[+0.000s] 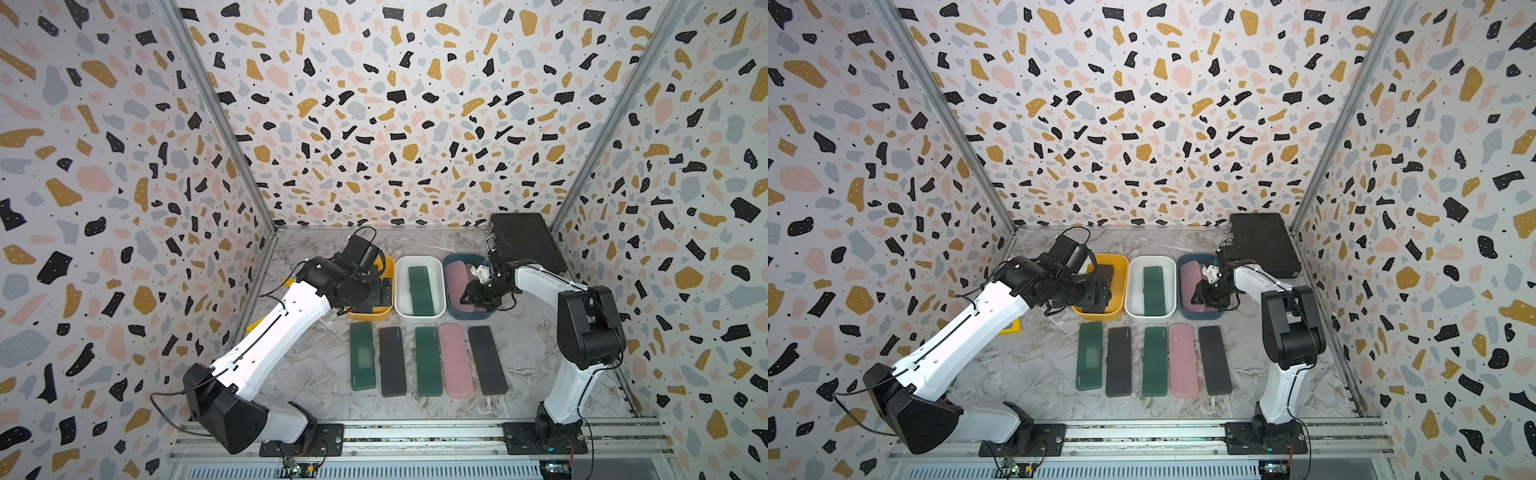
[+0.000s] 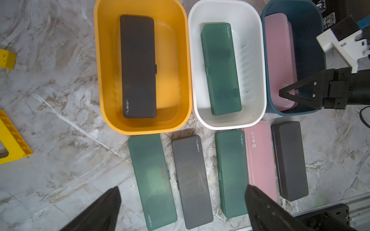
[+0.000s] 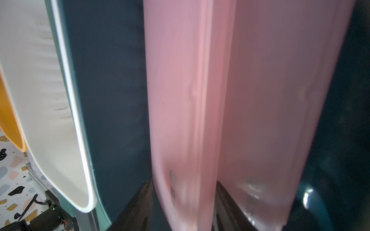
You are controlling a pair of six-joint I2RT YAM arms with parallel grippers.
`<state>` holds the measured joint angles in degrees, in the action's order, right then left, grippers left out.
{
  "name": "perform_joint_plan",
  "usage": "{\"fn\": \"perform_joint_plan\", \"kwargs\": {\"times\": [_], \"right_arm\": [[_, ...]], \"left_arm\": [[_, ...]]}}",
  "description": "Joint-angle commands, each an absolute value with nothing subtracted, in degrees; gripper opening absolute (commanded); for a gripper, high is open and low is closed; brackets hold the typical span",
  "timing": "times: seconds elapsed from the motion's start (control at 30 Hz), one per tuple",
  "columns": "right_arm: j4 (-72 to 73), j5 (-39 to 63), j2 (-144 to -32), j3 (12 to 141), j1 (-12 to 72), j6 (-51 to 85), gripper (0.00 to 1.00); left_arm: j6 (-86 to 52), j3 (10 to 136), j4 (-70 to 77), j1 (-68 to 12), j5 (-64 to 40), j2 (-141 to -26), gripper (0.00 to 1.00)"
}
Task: Place the pencil cases by color into the storage box
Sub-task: Place the pencil case at the storage box, then pick up the pencil case from the center of the board.
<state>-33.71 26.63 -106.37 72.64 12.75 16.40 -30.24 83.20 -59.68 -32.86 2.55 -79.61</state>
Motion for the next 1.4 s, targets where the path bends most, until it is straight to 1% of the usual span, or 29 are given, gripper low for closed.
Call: {"fn": "perform_joint_plan", "kwargs": {"times": [0.0, 0.3, 0.57, 0.8, 1.03, 1.17, 1.37], "right_arm": [[-36.9, 23.6, -102.9, 75.3, 12.6, 15.6, 0.53], [-39.6, 20.9, -99.0, 76.3, 12.6, 14.7, 0.57], [-45.9, 15.6, -90.0, 75.2, 12.6, 13.5, 0.62], [-53.0, 10.1, -77.8, 66.2, 12.6, 14.0, 0.69], [-55.4, 10.0, -65.1, 55.5, 12.9, 16.8, 0.79], [-55.1, 10.3, -63.4, 51.7, 13.4, 18.1, 0.87], [-52.5, 8.9, -64.6, 47.5, 16.1, 20.1, 0.93]], "left_arm": [[-30.8, 82.5, -62.0, -33.1, 4.1, -78.4, 1.0], [-32.4, 80.6, -68.1, -33.1, 6.1, -79.9, 1.0], [-33.6, 77.1, -67.1, -33.1, 4.8, -79.1, 1.0], [-34.5, 74.6, -64.7, -33.1, 3.9, -76.6, 1.0], [-36.8, 69.1, -59.0, -33.0, 1.1, -73.5, 1.0], [-38.0, 66.4, -56.6, -33.1, 0.3, -72.0, 1.0], [-39.2, 63.4, -54.4, -33.1, -0.4, -70.4, 1.0]]}}
